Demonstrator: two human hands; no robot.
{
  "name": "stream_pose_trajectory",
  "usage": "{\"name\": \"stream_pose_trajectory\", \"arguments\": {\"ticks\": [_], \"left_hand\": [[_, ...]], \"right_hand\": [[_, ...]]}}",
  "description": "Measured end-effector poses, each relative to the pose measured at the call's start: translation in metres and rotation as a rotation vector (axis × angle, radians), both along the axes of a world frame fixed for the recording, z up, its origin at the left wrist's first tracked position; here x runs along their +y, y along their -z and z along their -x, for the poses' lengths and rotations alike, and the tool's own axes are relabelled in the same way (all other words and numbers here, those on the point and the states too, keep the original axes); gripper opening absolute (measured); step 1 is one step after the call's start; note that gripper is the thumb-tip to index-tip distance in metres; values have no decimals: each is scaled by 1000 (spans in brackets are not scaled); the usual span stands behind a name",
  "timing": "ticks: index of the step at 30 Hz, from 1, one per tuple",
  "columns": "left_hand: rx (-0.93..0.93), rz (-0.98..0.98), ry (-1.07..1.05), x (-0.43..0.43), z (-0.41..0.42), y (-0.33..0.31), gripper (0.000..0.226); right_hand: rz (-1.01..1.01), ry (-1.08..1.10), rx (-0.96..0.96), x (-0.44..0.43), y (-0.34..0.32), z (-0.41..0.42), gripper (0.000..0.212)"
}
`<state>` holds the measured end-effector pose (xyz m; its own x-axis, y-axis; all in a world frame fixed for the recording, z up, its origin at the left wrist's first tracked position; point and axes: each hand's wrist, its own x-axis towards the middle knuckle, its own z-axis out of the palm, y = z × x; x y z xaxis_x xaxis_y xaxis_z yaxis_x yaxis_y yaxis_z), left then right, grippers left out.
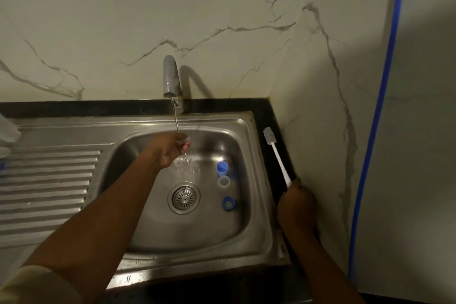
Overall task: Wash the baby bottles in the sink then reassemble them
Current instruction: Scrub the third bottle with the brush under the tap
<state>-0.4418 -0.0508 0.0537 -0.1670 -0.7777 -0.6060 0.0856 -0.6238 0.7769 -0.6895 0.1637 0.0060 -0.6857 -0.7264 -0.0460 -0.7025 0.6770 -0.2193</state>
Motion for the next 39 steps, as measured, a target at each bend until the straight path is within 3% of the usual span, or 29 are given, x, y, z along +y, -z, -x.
{"name": "stream_pose_trajectory", "arguments": {"ticks": [5,8,12,17,24,27,30,33,39], "left_hand": [[-97,104,-45,-5,-5,2,3],[-165,169,128,-4,-6,9,8],[-166,178,120,-4,-9,16,7],[-165,197,184,-3,-19,23,12],[-254,336,232,-5,-20,22,5],[-243,361,108,-7,-18,22,7],[-312,467,195,-2,-14,24,7],[-282,360,134,-1,-12,26,12],[-588,321,259,10,-27,72,31]], "right_hand": [[21,41,-28,3,-3,-2,39],[-8,49,-34,7,-2,-11,54],[46,65,-54,10,-13,-26,66],[185,17,123,0,-20,-55,66],[157,14,168,3,-11,-71,68],[112,-2,96,6,-7,-74,71],[71,-23,-17,4,-4,-74,72],[100,-42,-86,-4,-10,-72,72],[161,-47,-117,-3,-9,-57,69]]}}
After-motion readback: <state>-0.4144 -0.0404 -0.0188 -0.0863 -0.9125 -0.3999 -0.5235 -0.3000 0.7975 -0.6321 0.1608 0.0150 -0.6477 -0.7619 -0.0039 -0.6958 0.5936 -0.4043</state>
